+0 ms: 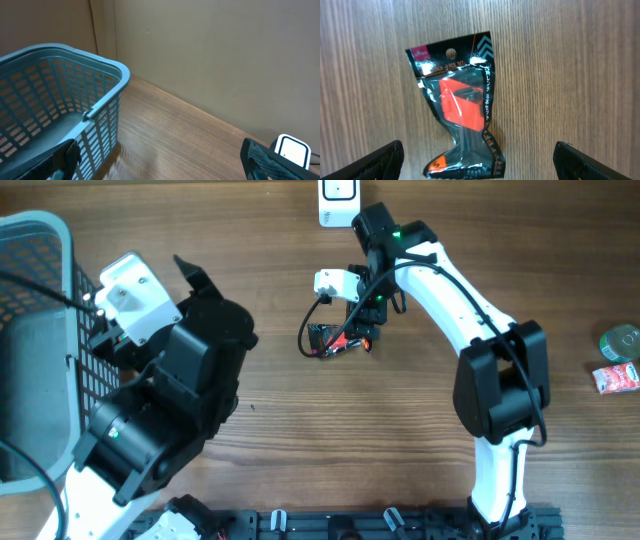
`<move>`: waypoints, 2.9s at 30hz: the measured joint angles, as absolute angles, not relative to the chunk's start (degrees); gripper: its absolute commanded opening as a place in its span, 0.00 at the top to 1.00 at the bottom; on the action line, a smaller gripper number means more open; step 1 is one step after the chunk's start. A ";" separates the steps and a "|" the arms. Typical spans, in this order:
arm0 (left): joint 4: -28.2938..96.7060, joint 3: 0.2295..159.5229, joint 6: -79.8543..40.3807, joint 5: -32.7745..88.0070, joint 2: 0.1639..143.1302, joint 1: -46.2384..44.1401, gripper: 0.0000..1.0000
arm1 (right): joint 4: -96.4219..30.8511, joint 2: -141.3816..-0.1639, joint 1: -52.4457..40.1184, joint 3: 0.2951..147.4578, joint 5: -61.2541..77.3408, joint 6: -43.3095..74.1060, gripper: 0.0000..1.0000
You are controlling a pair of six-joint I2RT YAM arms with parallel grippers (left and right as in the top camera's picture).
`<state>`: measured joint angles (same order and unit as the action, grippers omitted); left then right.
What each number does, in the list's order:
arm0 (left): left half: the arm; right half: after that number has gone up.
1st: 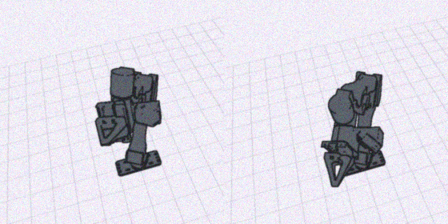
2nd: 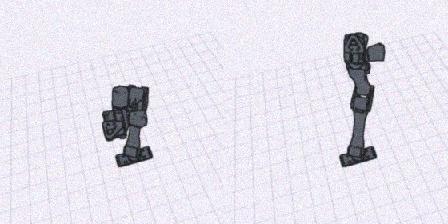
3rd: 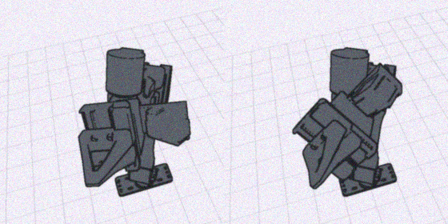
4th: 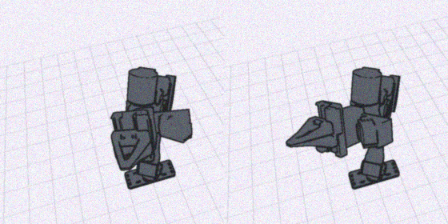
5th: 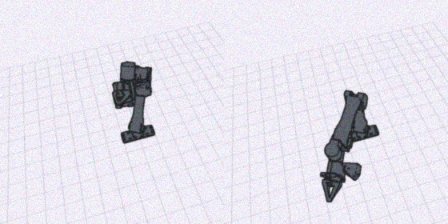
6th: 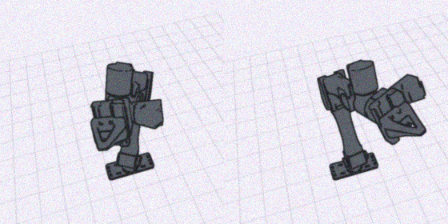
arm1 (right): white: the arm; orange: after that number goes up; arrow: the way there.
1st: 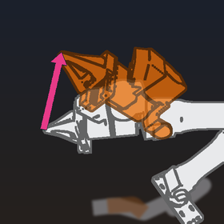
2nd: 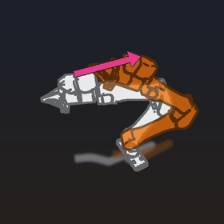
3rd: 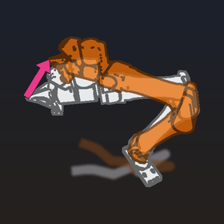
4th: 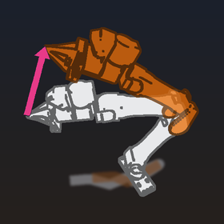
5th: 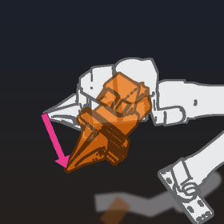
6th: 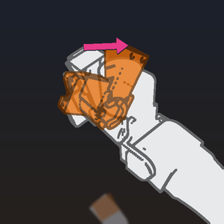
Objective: Scan the item barcode
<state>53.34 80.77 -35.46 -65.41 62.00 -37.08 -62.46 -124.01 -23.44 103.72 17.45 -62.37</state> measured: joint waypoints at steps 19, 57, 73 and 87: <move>54.48 80.77 -35.44 -68.97 61.17 -37.08 0.00 | -60.27 -130.93 -23.38 103.22 16.67 -64.60 0.04; 55.11 80.77 -35.44 -69.17 61.17 -37.08 0.00 | -56.47 -132.42 -25.85 101.58 19.31 -67.70 0.10; 55.11 80.77 -35.44 -69.17 61.17 -37.08 0.00 | -38.96 -128.40 -28.12 91.96 14.61 -55.13 0.21; 55.11 80.77 -35.44 -69.17 61.17 -37.08 0.00 | -41.04 -127.52 -29.17 93.08 -0.45 -52.95 0.15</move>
